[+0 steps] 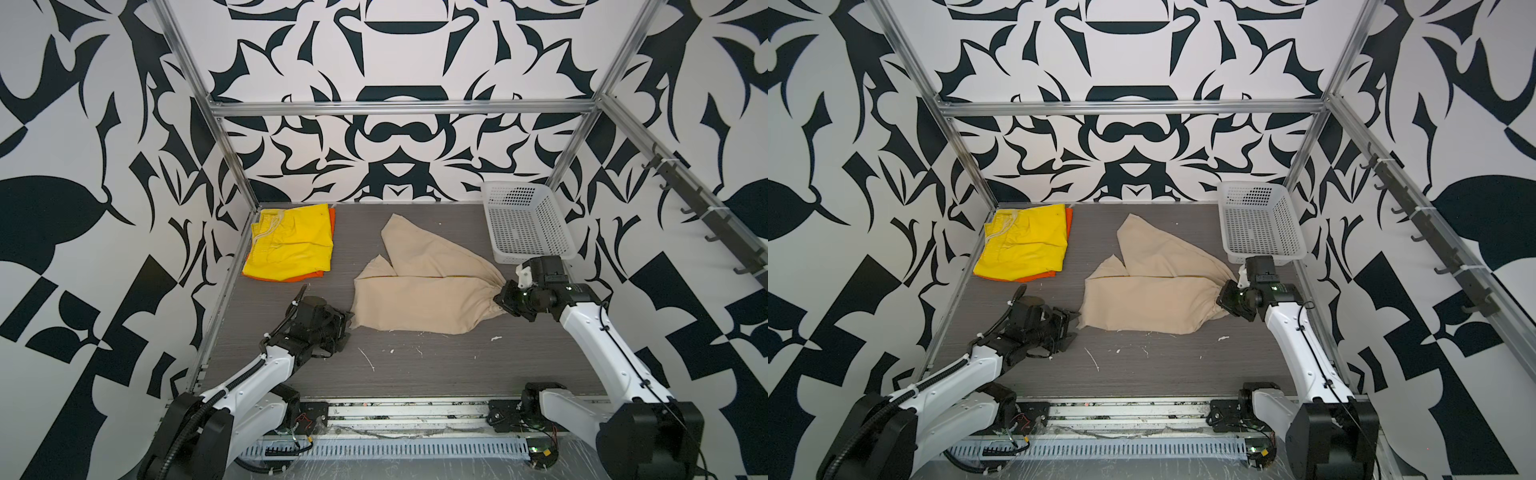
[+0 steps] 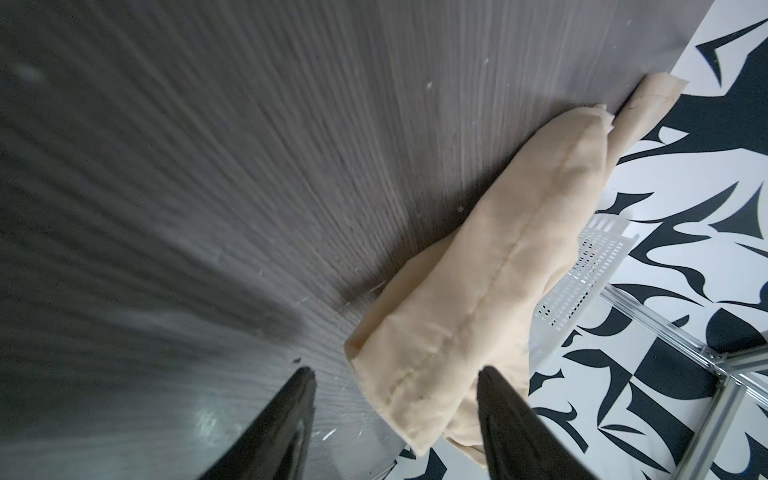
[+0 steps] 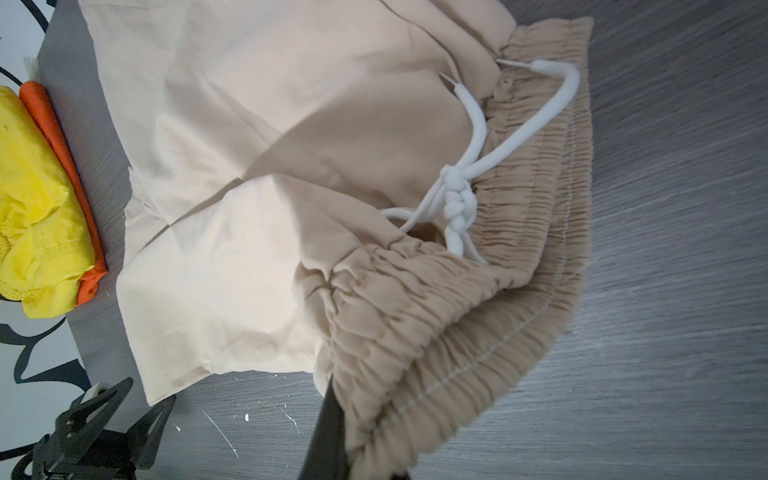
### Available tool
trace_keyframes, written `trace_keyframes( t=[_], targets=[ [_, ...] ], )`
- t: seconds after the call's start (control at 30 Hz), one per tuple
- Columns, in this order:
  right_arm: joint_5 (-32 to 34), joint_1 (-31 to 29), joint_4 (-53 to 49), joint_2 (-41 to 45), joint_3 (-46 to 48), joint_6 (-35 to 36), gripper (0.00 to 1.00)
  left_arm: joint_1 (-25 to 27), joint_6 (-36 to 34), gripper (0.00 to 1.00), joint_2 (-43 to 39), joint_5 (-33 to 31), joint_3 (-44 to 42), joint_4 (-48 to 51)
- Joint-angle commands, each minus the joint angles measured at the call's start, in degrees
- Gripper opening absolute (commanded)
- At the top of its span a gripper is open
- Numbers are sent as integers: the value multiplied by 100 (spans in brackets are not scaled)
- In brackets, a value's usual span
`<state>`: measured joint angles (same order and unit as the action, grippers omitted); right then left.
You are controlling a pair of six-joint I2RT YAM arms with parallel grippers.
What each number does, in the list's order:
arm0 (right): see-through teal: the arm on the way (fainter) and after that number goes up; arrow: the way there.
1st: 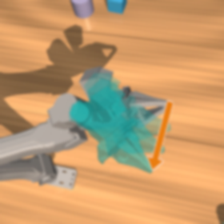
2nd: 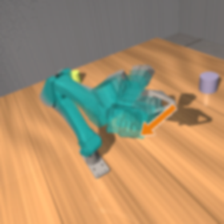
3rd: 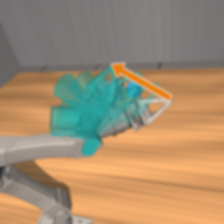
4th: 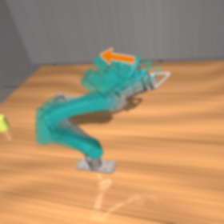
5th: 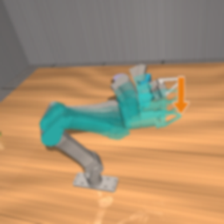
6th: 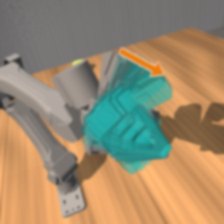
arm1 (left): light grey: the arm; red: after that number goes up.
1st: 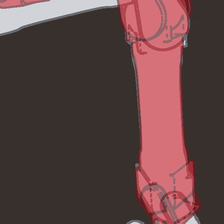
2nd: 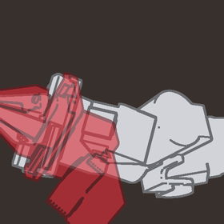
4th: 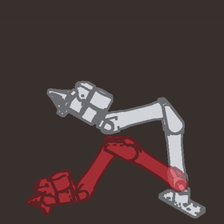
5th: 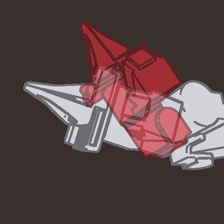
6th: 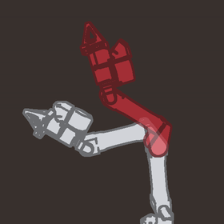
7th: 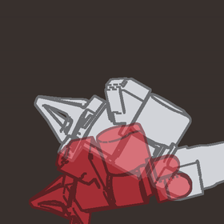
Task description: Fold and stack the shorts
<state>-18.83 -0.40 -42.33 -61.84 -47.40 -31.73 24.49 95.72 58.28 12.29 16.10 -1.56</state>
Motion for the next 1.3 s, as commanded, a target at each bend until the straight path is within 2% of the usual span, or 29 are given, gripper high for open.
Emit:
trace_keyframes(
  t=[0.0, 0.5, 0.53, 0.7, 0.8, 0.87, 1.0, 1.13, 1.27],
  targets=[
    [-85, 5, 84, 98, -54, -49, 0, 170, 615, 65, 237, 45, -98, -578],
    [-218, 6, 93, 221, -33, -9, 0, 253, 1123, 56, 1199, -353, 47, -1751],
    [-209, 5, 93, 232, -47, -2, 0, 250, 1124, 53, 1225, -387, 69, -1744],
    [-200, 5, 78, 300, -156, 58, 0, 220, 839, 29, 1039, -713, 232, -1411],
    [-191, 5, -43, 378, -409, 192, 0, 127, -102, 11, 612, -931, 744, -145],
    [-185, 5, -179, 447, -688, 333, 0, 58, -1122, 1, 241, -1356, 1367, 1052],
    [-320, 5, -361, 568, -1400, 663, 0, 37, -3111, 0, -262, -2512, 2678, 2877],
    [-591, 8, -654, 479, -2440, 991, 0, -10, -5024, 0, -291, -3349, 4010, 3832],
    [-945, 6, -1367, 178, -4072, 1328, 0, -15, -6940, 0, 63, -3899, 5827, 4736]
  ],
)
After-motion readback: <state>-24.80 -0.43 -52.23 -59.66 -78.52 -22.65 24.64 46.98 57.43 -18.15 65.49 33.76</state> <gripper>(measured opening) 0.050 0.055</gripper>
